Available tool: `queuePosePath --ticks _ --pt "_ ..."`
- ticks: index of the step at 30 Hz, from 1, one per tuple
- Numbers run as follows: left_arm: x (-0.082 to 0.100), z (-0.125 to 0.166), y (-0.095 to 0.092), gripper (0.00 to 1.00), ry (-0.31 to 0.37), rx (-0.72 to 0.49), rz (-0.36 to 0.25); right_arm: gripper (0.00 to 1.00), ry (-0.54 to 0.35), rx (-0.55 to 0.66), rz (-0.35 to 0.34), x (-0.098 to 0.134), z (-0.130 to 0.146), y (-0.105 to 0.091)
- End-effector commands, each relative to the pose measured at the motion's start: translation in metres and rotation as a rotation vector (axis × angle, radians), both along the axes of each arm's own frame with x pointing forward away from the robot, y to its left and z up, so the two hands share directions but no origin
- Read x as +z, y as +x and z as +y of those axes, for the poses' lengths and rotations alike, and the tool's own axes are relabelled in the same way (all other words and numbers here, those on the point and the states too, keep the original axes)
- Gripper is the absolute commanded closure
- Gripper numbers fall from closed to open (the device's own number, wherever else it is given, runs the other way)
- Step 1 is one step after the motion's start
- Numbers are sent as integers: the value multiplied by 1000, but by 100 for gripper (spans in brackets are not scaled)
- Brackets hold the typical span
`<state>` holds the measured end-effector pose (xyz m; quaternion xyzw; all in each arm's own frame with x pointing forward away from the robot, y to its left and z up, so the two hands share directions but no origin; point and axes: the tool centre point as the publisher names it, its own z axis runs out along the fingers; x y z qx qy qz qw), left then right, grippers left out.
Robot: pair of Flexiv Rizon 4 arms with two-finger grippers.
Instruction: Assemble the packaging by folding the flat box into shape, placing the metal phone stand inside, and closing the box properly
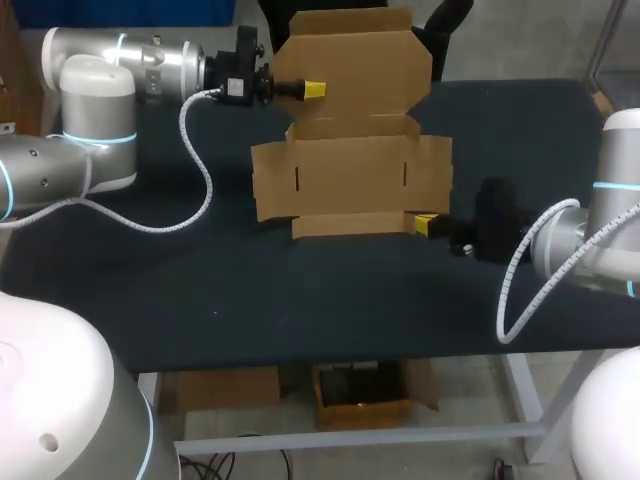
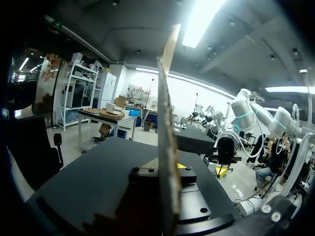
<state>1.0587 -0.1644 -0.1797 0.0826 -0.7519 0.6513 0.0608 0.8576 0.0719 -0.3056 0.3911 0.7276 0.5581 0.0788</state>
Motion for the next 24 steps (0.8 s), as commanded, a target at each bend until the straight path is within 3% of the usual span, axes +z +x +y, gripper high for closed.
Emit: queuePosePath --ticks 1,12,24 --pt "6 -2 -7 100 12 5 -12 100 4 -16 -7 -15 15 5" --pt "27 -4 -20 100 34 21 -65 100 -15 -23 6 -18 22 2" --pt "48 -7 -43 100 46 46 -88 100 -28 -24 -5 -14 11 -11"
